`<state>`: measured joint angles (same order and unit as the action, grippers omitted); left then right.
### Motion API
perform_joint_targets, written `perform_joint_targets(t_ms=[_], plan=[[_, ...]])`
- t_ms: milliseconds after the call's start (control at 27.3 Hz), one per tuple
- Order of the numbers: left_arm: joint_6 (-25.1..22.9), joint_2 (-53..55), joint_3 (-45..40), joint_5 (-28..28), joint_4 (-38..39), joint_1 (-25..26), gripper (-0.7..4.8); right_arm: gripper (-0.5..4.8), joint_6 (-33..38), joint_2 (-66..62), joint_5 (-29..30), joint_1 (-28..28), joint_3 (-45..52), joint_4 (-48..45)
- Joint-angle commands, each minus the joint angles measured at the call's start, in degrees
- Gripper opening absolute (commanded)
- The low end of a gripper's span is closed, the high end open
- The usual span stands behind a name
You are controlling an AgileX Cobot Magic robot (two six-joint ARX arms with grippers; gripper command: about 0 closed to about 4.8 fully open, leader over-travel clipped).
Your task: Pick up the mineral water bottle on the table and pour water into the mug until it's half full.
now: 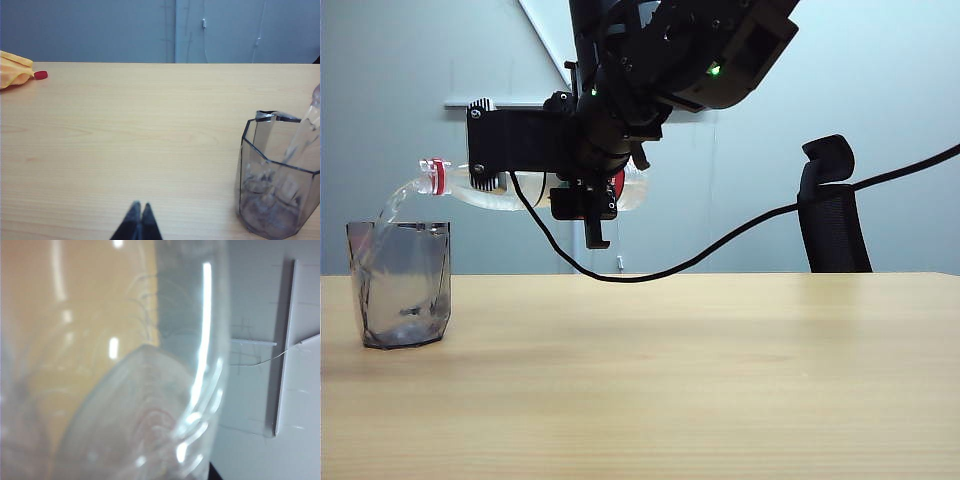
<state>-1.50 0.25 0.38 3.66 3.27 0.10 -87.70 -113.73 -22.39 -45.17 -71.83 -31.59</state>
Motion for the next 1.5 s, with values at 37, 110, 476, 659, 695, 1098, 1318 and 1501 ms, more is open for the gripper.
perform_joint_targets(t_ms=[37, 110, 476, 659, 695, 1098, 1318, 1501], plan=[[0.0, 0.1, 0.1, 0.0, -0.5, 0.0, -0.02, 2.41, 0.2, 0.9, -0.2, -0.1, -0.9, -3.4], [0.0, 0.1, 0.1, 0.0, -0.5, 0.0, -0.02, 2.41, 0.2, 0.9, -0.5, -0.1, -0.9, -3.4], [0.0, 0.1, 0.1, 0.0, -0.5, 0.0, -0.02, 2.41, 0.2, 0.9, -1.3, 0.0, -0.9, -3.4], [0.0, 0.1, 0.1, 0.0, -0.5, 0.0, -0.02, 2.41, -0.7, 0.9, -1.6, 0.5, -0.9, -3.4], [0.0, 0.1, 0.1, 0.0, -0.5, 0.0, -0.02, 2.41, -1.3, 0.9, -1.7, 0.5, -0.9, -3.4], [0.0, 0.1, 0.1, 0.0, -0.5, 0.0, -0.02, 2.41, -2.1, 0.9, -1.7, 0.7, -0.9, -3.4], [0.0, 0.1, 0.1, 0.0, -0.5, 0.0, -0.02, 2.41, -2.1, 0.9, -1.7, 0.7, -0.9, -3.4], [0.0, 0.1, 0.1, 0.0, -0.5, 0.0, -0.02, 2.41, -2.1, 0.9, -1.7, 0.7, -0.9, -3.4]])
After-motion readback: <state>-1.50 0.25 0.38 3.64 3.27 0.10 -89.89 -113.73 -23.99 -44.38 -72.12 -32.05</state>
